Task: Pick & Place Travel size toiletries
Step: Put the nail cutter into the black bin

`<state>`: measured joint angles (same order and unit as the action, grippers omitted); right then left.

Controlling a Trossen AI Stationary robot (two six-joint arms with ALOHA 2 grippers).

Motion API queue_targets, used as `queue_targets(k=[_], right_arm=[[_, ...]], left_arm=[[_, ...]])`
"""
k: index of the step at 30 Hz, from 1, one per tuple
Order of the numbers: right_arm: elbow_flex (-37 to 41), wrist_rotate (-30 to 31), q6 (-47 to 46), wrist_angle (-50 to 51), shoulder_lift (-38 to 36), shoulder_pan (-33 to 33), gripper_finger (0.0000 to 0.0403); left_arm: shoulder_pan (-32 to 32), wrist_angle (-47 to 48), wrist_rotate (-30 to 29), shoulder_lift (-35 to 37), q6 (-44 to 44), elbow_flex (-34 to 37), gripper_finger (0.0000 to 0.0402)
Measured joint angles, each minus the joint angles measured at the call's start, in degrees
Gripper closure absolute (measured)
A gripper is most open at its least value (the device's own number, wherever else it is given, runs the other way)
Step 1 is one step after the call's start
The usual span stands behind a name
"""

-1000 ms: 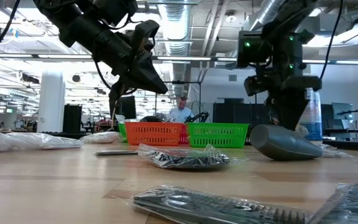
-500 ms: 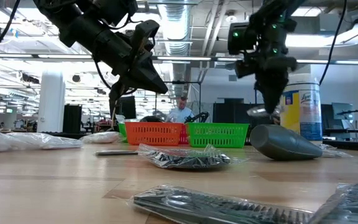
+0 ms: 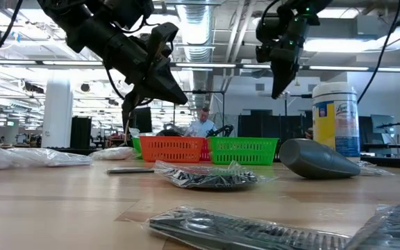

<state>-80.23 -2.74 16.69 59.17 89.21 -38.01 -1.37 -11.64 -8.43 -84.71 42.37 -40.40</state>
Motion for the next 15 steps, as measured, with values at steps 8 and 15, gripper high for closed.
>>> queue_targets(k=[8, 15], right_arm=[[-0.7, -0.2, 3.7, -3.4, 0.8, -8.6, 0.0356], [-0.7, -0.5, 5.0, -4.8, 5.6, -12.6, 0.0355]], left_arm=[[-6.7, -0.2, 7.4, 0.0, -5.4, 0.0, 0.0402], [-14.2, -1.2, 17.2, 0.0, -10.7, 0.0, 0.0402]])
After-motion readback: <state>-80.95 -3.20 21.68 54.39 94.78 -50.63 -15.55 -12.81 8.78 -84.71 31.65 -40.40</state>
